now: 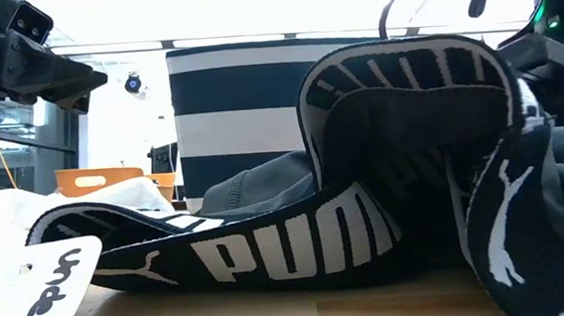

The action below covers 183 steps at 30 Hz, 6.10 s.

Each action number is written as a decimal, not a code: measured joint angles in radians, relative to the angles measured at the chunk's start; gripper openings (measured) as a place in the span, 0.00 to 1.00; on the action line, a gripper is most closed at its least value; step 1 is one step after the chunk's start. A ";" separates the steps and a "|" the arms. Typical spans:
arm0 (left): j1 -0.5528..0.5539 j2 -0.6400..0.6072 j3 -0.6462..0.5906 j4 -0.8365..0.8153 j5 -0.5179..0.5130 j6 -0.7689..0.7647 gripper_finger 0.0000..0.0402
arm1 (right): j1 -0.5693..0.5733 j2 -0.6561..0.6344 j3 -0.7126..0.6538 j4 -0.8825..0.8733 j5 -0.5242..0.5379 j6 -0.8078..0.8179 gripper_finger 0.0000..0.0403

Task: Pick & Place Cloths
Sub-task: Put the gray violet sock into the yellow bin

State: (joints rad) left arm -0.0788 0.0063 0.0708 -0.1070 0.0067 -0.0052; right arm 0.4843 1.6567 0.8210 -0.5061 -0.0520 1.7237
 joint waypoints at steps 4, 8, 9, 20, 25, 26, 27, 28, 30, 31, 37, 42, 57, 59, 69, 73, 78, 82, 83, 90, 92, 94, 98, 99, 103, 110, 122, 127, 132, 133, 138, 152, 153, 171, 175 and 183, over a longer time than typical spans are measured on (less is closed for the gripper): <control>0.000 0.000 0.000 0.000 0.000 0.000 0.28 | 0.000 0.009 0.001 -0.021 -0.001 -0.026 0.36; 0.000 0.000 0.000 0.000 0.000 0.000 0.28 | 0.000 0.007 0.000 -0.034 -0.003 -0.053 0.27; 0.000 0.000 0.000 0.000 0.000 0.000 0.28 | 0.000 0.007 0.000 -0.037 -0.003 -0.054 0.24; 0.000 0.000 0.000 0.000 0.000 0.000 0.28 | 0.000 -0.039 -0.006 -0.093 -0.025 -0.132 0.02; 0.000 0.000 0.000 0.000 0.000 0.000 0.28 | 0.001 -0.148 -0.006 -0.108 0.022 -0.131 0.02; 0.000 0.000 0.000 0.000 0.000 0.000 0.28 | 0.001 -0.170 -0.006 -0.111 0.034 -0.132 0.02; 0.000 0.000 0.000 0.000 0.000 0.000 0.28 | 0.001 -0.192 -0.006 -0.121 0.045 -0.133 0.02; 0.000 0.000 0.000 0.000 0.000 0.000 0.28 | 0.001 -0.216 -0.007 -0.134 0.065 -0.138 0.02; 0.000 0.000 0.000 0.000 0.000 0.000 0.28 | 0.001 -0.268 -0.006 -0.142 0.087 -0.150 0.01; 0.000 0.000 0.000 0.000 -0.001 0.000 0.28 | 0.001 -0.294 -0.006 -0.148 0.102 -0.159 0.01; 0.000 0.000 0.000 0.005 -0.043 0.000 0.28 | 0.001 -0.442 -0.006 -0.155 0.197 -0.187 0.01; 0.000 0.000 -0.003 0.079 -0.044 -0.029 0.28 | 0.000 -0.549 -0.006 -0.089 0.295 -0.316 0.01; 0.000 0.007 -0.002 0.468 -0.331 -0.429 0.28 | -0.114 -0.703 -0.003 0.221 0.377 -0.911 0.01; 0.000 0.024 -0.002 0.472 -0.331 -0.478 0.28 | -0.135 -0.703 -0.003 0.249 0.357 -0.966 0.01; 0.000 0.310 0.003 0.746 -0.324 -0.517 0.28 | -0.249 -0.701 -0.003 0.476 0.297 -1.220 0.01; 0.000 0.477 0.066 0.770 -0.324 -0.491 0.28 | -0.310 -0.696 -0.003 0.548 0.207 -1.280 0.01; 0.000 0.681 0.217 0.770 -0.323 -0.430 0.36 | -0.363 -0.682 -0.003 0.613 0.133 -1.284 0.01; 0.000 0.833 0.381 0.766 -0.336 -0.354 0.51 | -0.388 -0.655 -0.003 0.677 0.121 -1.280 0.01; 0.000 0.872 0.423 0.762 -0.336 -0.329 0.56 | -0.391 -0.646 -0.003 0.696 0.114 -1.289 0.01; 0.000 1.132 0.700 0.754 -0.311 -0.218 0.77 | -0.416 -0.578 -0.003 0.837 0.072 -1.337 0.01; 0.000 1.187 0.763 0.726 -0.264 -0.208 0.80 | -0.416 -0.567 -0.003 0.860 0.104 -1.339 0.01; 0.000 1.232 0.823 0.668 -0.221 -0.206 0.81 | -0.415 -0.566 -0.003 0.862 0.152 -1.334 0.01; -0.001 1.287 0.912 0.521 -0.194 -0.185 0.81 | -0.415 -0.562 -0.003 0.871 0.234 -1.328 0.01; -0.004 1.292 0.925 0.479 -0.190 -0.175 0.81 | -0.415 -0.562 -0.003 0.882 0.241 -1.327 0.01; -0.008 1.322 0.968 0.418 -0.177 -0.120 0.81 | -0.415 -0.552 -0.003 0.929 0.272 -1.327 0.01; -0.007 1.322 0.973 0.379 -0.222 -0.094 0.81 | -0.414 -0.525 -0.003 0.980 0.279 -1.309 0.01; -0.007 1.323 0.972 0.340 -0.239 -0.096 0.74 | -0.414 -0.524 -0.003 1.055 0.279 -1.309 0.01; -0.007 1.323 0.972 0.339 -0.238 -0.101 0.52 | -0.414 -0.524 -0.003 1.057 0.280 -1.310 0.01; -0.007 1.323 0.972 0.340 -0.238 -0.113 0.21 | -0.414 -0.524 -0.003 1.051 0.280 -1.310 0.01; -0.007 1.323 0.972 0.340 -0.238 -0.115 0.13 | -0.414 -0.524 -0.003 1.046 0.281 -1.310 0.01; -0.007 1.323 0.972 0.339 -0.232 -0.135 0.02 | -0.414 -0.524 -0.003 1.034 0.280 -1.310 0.01; -0.007 1.323 0.972 0.335 -0.227 -0.134 0.00 | -0.417 -0.531 -0.003 0.991 0.268 -1.311 0.33; -0.007 1.323 0.972 0.335 -0.227 -0.134 0.00 | -0.419 -0.535 -0.003 0.977 0.278 -1.309 0.36; -0.007 1.116 0.971 0.056 -0.479 -0.130 0.00 | -0.419 -0.746 -0.003 0.701 0.312 -1.319 0.62; -0.007 1.049 0.971 -0.015 -0.578 -0.112 0.00 | -0.419 -0.751 -0.003 0.660 0.310 -1.281 0.61; -0.007 0.922 0.972 -0.245 -0.881 -0.187 0.00 | -0.419 -0.750 -0.003 0.621 0.309 -1.250 0.61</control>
State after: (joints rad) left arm -0.0856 0.9281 1.0424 -0.3518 -0.8745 -0.1919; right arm 0.0654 0.9065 0.8181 0.1154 0.2573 0.4738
